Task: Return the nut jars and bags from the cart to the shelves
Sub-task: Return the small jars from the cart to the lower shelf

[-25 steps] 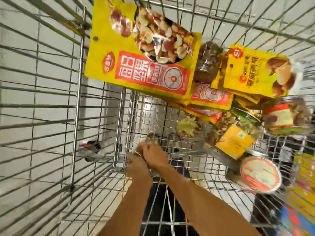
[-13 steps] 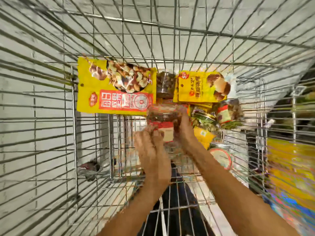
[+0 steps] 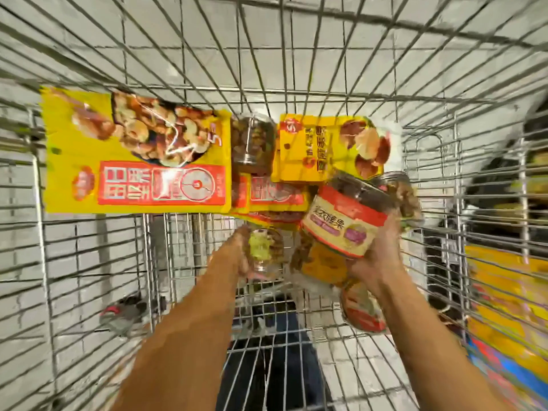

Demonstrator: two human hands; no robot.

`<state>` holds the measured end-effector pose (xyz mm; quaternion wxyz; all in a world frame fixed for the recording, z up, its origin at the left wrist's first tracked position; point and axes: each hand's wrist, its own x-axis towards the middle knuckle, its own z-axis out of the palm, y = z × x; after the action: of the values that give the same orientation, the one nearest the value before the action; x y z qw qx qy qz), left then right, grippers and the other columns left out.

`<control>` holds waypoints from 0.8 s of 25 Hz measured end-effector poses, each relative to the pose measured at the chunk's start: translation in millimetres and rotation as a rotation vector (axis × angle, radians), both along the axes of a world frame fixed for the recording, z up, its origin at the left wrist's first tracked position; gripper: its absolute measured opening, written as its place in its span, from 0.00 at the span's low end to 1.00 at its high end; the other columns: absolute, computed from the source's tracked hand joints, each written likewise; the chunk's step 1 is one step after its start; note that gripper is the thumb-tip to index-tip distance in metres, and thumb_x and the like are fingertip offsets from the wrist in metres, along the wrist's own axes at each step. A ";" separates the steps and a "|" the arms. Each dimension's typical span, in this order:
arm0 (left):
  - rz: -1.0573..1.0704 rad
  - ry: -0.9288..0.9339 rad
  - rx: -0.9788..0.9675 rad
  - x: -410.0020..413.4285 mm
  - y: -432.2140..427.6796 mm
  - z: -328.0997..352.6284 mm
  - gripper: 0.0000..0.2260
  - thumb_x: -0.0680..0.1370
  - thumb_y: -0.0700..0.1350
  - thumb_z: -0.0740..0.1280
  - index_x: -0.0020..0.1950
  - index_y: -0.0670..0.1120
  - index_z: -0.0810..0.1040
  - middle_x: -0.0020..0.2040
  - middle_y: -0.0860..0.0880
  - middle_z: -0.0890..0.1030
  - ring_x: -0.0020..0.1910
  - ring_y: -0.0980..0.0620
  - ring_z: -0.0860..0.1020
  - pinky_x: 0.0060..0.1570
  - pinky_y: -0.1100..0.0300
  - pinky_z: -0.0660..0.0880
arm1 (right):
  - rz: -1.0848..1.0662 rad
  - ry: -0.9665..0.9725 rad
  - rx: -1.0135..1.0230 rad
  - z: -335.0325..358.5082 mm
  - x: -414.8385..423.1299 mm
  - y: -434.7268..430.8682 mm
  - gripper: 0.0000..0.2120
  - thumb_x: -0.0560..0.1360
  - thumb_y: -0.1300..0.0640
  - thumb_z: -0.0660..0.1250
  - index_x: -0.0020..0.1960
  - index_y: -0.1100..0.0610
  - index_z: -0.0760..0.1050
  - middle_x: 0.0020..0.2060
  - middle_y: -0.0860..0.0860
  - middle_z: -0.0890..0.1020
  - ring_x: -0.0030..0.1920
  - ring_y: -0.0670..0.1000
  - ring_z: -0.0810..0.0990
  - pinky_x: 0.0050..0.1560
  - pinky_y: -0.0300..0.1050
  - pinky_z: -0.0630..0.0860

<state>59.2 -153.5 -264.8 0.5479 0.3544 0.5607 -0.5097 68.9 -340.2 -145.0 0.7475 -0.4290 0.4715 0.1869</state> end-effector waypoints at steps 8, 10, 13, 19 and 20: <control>0.245 -0.293 -0.117 -43.1 2.3 58.2 0.18 0.78 0.51 0.61 0.60 0.39 0.75 0.45 0.42 0.82 0.37 0.48 0.81 0.36 0.57 0.79 | 0.136 0.212 -0.066 16.1 -41.8 -6.2 0.29 0.55 0.34 0.73 0.43 0.56 0.73 0.32 0.61 0.75 0.37 0.56 0.69 0.40 0.48 0.66; 0.190 -0.395 -0.094 -41.0 17.7 98.9 0.16 0.78 0.52 0.61 0.56 0.41 0.77 0.44 0.42 0.84 0.39 0.47 0.82 0.41 0.55 0.80 | 0.130 0.129 -0.042 59.8 -18.1 11.0 0.35 0.65 0.34 0.67 0.58 0.62 0.74 0.52 0.71 0.75 0.50 0.66 0.75 0.54 0.55 0.72; 0.190 -0.535 -0.127 -26.8 37.7 177.9 0.17 0.72 0.49 0.65 0.57 0.41 0.76 0.51 0.39 0.82 0.52 0.40 0.78 0.65 0.38 0.67 | 0.003 -0.032 0.003 127.4 11.7 19.2 0.26 0.79 0.42 0.48 0.59 0.59 0.75 0.57 0.62 0.78 0.54 0.62 0.79 0.52 0.57 0.78; 0.082 -0.832 -0.433 1.5 27.0 338.8 0.25 0.48 0.52 0.83 0.41 0.43 0.85 0.41 0.43 0.85 0.38 0.47 0.84 0.37 0.53 0.82 | -0.198 -0.404 0.092 270.1 -30.4 -1.6 0.28 0.76 0.44 0.50 0.36 0.57 0.83 0.31 0.53 0.85 0.31 0.52 0.84 0.27 0.44 0.80; 0.015 -0.871 -0.484 0.9 15.9 361.7 0.29 0.44 0.55 0.83 0.40 0.43 0.86 0.41 0.44 0.85 0.38 0.48 0.84 0.36 0.54 0.82 | -0.258 -0.467 0.088 291.4 -46.0 -8.2 0.28 0.76 0.43 0.51 0.35 0.56 0.84 0.33 0.53 0.85 0.34 0.52 0.84 0.33 0.48 0.82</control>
<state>60.1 -137.6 96.9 0.8015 0.3932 0.1478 -0.4257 22.9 -348.5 146.4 0.8715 -0.3640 0.3286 0.0064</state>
